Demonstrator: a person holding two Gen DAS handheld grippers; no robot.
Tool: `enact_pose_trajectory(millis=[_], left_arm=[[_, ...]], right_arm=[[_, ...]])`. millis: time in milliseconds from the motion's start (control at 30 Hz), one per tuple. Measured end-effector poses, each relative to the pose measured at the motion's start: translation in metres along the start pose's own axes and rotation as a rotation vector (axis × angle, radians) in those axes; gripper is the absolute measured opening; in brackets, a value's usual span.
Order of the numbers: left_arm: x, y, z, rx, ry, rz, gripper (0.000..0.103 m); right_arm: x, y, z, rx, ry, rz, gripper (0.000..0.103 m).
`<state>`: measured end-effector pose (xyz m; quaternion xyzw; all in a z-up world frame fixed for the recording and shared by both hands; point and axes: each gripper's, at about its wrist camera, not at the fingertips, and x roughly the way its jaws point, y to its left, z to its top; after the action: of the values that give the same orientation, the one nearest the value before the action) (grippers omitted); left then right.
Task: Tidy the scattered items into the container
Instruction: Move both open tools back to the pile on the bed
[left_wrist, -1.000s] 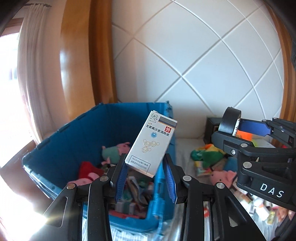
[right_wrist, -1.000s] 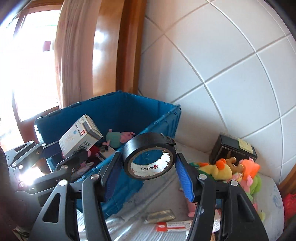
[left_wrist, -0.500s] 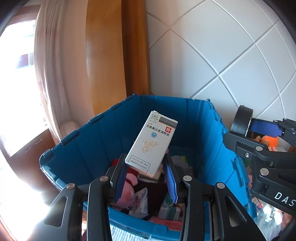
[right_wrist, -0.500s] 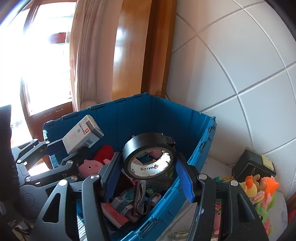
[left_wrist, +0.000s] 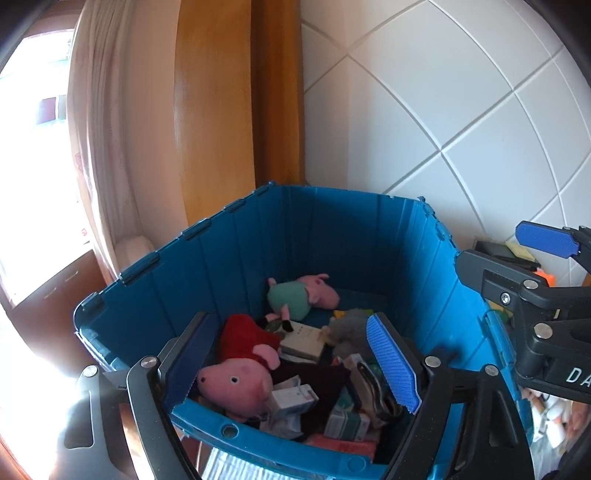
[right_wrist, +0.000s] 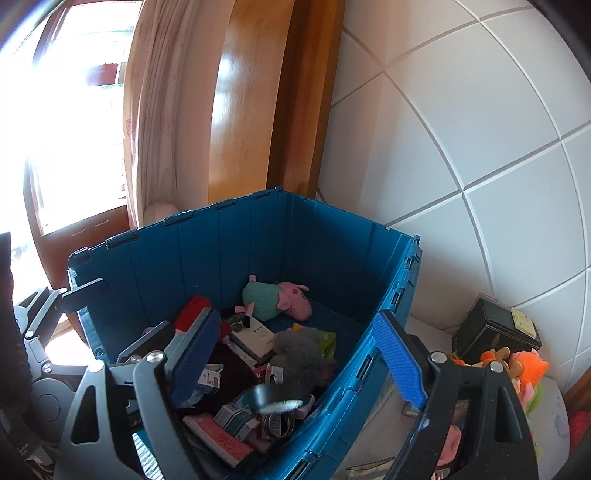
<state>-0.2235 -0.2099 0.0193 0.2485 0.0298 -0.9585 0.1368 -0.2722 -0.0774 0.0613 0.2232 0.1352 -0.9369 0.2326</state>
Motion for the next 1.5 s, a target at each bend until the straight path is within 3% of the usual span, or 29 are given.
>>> enact_pose_trajectory(millis=[100,333,533,1133,1333,1500], left_arm=[[-0.001,0.001,-0.003,-0.005,0.005,0.000,0.089],[-0.010,-0.005,-0.006,-0.004,-0.007,-0.002,0.101],[-0.025,-0.032,-0.005,0.021,-0.027,-0.038,0.102],[-0.065,-0.208,-0.007,0.184,-0.058,-0.261,0.102],[-0.061,-0.265,-0.023,0.250,-0.014,-0.317,0.102],[-0.037,-0.305,-0.049,0.302,0.071,-0.346,0.102]], right_arm=[[-0.004,-0.001,0.000,0.003,-0.008,-0.018,0.101],[-0.018,-0.012,-0.009,0.033,-0.015,-0.033,0.102],[-0.038,-0.039,-0.027,0.076,-0.019,-0.066,0.103],[-0.127,-0.197,-0.115,0.275,0.008,-0.298,0.103],[-0.143,-0.246,-0.154,0.350,0.050,-0.352,0.103],[-0.134,-0.283,-0.199,0.424,0.144,-0.383,0.103]])
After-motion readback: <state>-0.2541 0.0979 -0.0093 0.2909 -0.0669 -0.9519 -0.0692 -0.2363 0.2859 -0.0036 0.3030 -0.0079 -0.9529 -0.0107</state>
